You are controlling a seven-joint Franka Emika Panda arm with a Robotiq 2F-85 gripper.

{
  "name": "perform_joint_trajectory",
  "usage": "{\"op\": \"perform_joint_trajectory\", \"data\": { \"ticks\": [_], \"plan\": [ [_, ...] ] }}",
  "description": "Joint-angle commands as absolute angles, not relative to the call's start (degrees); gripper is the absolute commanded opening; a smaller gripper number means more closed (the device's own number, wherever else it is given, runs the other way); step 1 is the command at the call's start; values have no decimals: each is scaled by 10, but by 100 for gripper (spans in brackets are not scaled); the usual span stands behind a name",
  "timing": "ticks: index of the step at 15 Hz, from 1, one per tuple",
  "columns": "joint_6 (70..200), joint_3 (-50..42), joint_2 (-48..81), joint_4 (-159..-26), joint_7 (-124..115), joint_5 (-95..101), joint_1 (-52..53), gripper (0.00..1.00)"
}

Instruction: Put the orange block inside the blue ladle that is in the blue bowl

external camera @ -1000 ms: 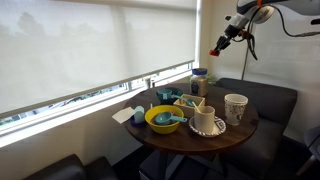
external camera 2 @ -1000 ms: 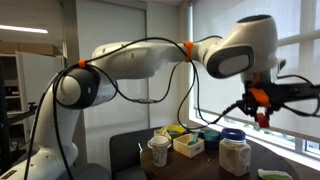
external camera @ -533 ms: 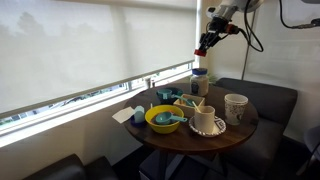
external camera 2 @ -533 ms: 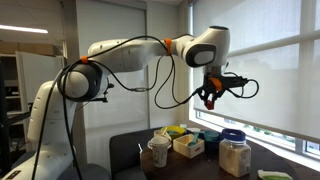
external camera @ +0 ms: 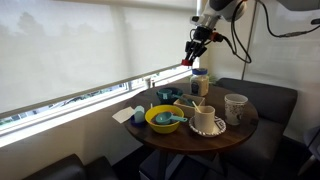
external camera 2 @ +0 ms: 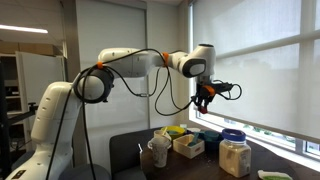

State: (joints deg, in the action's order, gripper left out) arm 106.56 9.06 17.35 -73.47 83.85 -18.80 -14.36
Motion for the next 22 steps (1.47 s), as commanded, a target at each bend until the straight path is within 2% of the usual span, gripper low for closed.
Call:
{"op": "perform_joint_trajectory", "data": {
  "ticks": [1, 11, 12, 14, 17, 19, 21, 22],
  "plan": [
    [1173, 89, 237, -697, 855, -138, -118, 8],
    [1183, 89, 330, -620, 882, -110, -78, 8],
    [1176, 87, 333, -613, 879, -110, -76, 58],
    [1171, 87, 339, -602, 884, -109, -75, 66],
    [1160, 88, 337, -592, 889, -116, -80, 89],
    [1143, 89, 318, -599, 899, -125, -93, 99],
    [1079, 104, 283, -622, 937, -165, -135, 100],
    [1132, 91, 316, -606, 899, -135, -100, 98]
  ]
}}
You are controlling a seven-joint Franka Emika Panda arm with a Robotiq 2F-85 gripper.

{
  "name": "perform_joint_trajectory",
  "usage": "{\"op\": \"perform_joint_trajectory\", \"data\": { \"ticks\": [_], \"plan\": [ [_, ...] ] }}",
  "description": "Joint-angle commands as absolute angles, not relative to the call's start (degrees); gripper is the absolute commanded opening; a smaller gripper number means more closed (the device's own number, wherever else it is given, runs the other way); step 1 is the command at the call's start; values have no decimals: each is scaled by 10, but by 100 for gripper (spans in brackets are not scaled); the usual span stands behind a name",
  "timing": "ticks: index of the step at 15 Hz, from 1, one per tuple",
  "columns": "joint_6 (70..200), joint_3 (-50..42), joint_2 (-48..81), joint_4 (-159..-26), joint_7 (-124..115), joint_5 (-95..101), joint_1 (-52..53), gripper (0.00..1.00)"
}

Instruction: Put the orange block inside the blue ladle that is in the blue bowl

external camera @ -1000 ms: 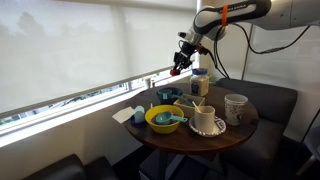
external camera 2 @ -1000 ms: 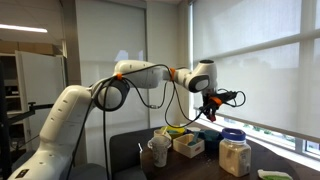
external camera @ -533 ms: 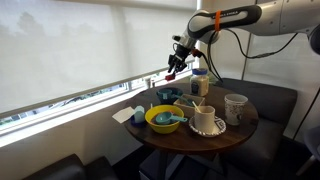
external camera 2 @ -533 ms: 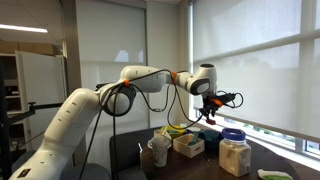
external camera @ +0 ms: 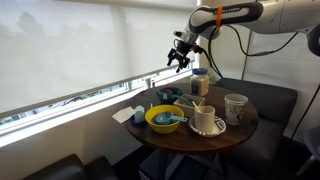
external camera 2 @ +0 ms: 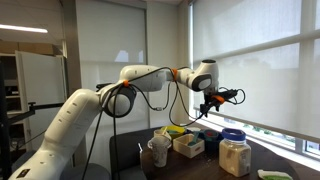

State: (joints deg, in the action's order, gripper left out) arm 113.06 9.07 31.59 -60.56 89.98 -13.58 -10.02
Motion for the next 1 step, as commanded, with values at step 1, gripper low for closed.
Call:
{"op": "perform_joint_trajectory", "data": {
  "ticks": [1],
  "plan": [
    [1106, 92, 307, -606, 911, -144, -112, 100]
  ]
}}
